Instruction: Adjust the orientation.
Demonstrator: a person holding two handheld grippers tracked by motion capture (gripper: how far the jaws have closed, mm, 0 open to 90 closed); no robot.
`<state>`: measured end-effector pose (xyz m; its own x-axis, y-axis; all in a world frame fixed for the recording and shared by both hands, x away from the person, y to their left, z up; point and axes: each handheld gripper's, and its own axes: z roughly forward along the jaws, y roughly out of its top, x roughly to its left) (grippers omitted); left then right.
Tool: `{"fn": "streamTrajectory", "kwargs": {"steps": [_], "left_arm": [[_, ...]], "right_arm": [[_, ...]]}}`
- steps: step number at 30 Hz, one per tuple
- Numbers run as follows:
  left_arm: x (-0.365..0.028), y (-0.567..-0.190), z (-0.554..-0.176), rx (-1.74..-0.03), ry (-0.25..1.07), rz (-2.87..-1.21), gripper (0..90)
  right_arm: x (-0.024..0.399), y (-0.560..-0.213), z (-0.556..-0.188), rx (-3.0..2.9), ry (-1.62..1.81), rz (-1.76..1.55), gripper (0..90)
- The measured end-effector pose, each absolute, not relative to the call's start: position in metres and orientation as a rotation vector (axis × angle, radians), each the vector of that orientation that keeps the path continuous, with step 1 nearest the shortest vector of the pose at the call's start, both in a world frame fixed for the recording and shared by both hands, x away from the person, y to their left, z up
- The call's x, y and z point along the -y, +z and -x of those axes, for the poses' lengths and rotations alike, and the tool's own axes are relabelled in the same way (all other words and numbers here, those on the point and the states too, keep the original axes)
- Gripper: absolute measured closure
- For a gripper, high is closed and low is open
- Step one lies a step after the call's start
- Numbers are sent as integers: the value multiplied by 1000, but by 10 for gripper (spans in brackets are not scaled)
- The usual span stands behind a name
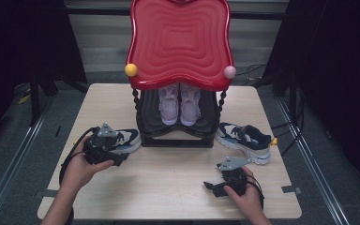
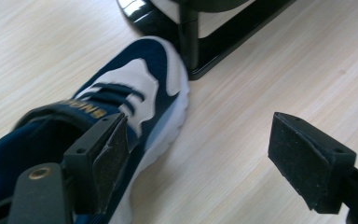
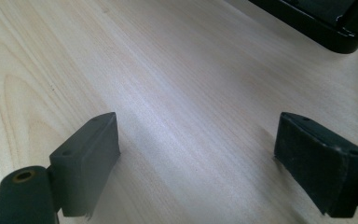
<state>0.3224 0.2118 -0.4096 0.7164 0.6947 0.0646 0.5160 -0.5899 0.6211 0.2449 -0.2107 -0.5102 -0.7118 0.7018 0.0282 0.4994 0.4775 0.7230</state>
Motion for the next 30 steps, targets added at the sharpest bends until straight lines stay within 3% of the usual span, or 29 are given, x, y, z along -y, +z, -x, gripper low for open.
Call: {"fn": "streamTrajectory", "kwargs": {"steps": [6,11,25,30], "left_arm": [[-225,-412,-323,-956,449,-2346,197],[-233,-412,-328,-964,455,-2316,250],[-246,-421,-337,-1020,463,-2346,236],[-241,-428,-338,-1025,515,-2424,495]], "right_arm": [[211,-510,-245,-2455,1067,-1024,133],[211,-510,-245,-2455,1067,-1024,133],[211,-510,-245,-2455,1067,-1024,133],[211,-510,-245,-2455,1067,-1024,133]]}}
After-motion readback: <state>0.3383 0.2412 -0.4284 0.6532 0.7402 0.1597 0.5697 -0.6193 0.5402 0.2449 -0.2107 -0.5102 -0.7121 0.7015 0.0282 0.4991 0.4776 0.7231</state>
